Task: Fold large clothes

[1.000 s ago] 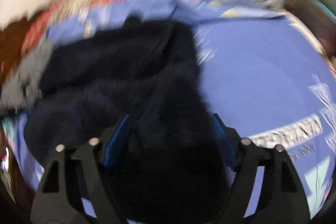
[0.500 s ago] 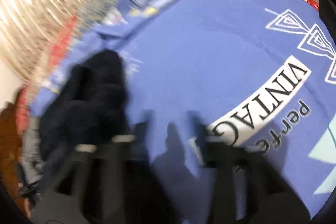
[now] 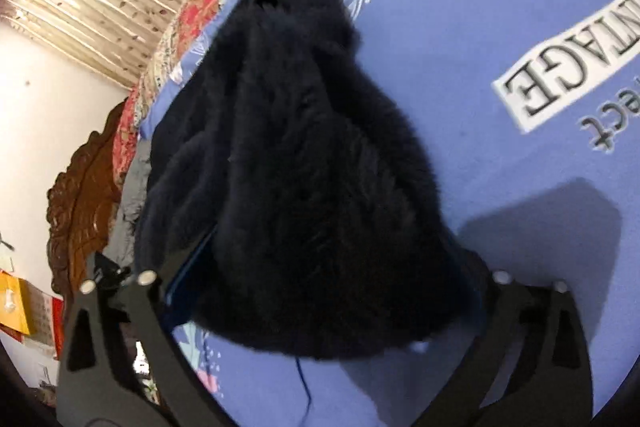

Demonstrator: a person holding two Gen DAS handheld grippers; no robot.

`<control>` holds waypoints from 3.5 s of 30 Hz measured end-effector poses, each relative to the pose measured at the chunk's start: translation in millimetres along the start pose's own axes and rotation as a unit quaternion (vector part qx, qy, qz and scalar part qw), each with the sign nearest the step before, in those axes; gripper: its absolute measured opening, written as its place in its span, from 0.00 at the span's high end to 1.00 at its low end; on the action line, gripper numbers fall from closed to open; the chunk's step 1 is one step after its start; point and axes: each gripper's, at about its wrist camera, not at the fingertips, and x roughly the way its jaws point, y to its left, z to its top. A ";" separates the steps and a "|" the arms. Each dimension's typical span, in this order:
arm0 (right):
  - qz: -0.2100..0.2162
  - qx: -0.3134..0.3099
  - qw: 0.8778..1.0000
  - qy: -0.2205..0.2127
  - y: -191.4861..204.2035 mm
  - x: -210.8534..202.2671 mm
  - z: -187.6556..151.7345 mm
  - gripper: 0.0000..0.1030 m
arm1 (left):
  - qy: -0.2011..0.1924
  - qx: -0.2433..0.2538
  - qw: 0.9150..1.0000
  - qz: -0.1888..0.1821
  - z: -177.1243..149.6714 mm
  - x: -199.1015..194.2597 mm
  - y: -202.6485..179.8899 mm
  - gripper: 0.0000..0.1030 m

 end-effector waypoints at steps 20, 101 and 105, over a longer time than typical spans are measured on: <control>0.091 0.027 0.995 0.019 62.1 -49.6 -26.4 0.66 | 0.044 0.057 0.997 -0.008 -24.5 -0.7 -46.8 0.61; -0.086 -0.295 0.951 0.034 231.8 141.8 118.8 0.84 | 0.080 0.185 0.979 -0.044 -91.2 10.7 -64.4 0.33; -0.015 -0.409 0.912 -0.021 264.9 46.4 45.9 0.84 | 0.039 0.188 0.979 -0.062 -89.9 -12.4 -70.4 0.33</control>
